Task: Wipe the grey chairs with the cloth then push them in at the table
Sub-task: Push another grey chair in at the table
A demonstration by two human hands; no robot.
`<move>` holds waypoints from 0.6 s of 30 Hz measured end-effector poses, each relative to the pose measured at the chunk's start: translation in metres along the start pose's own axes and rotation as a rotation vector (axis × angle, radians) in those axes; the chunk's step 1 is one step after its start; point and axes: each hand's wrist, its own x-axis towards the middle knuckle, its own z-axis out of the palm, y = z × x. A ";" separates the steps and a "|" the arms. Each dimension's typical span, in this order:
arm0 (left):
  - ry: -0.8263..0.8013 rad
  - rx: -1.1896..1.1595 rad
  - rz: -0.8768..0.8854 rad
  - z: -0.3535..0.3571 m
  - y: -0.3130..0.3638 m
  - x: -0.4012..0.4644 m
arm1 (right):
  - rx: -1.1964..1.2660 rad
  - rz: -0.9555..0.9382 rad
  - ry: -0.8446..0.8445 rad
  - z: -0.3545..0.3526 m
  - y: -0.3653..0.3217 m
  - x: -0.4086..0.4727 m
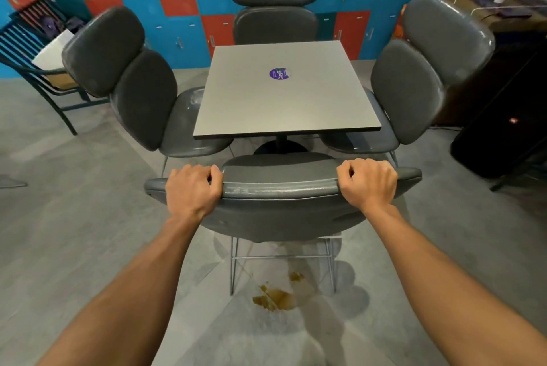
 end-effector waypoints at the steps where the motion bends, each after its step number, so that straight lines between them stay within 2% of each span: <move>1: -0.002 -0.006 0.001 0.002 0.003 0.001 | 0.006 -0.008 0.003 -0.001 0.003 0.004; 8: -0.051 0.021 0.017 0.011 0.025 0.005 | 0.019 0.001 -0.025 -0.008 0.026 0.020; 18: -0.096 -0.032 0.018 0.009 0.017 -0.001 | 0.008 0.027 -0.090 -0.007 0.020 0.008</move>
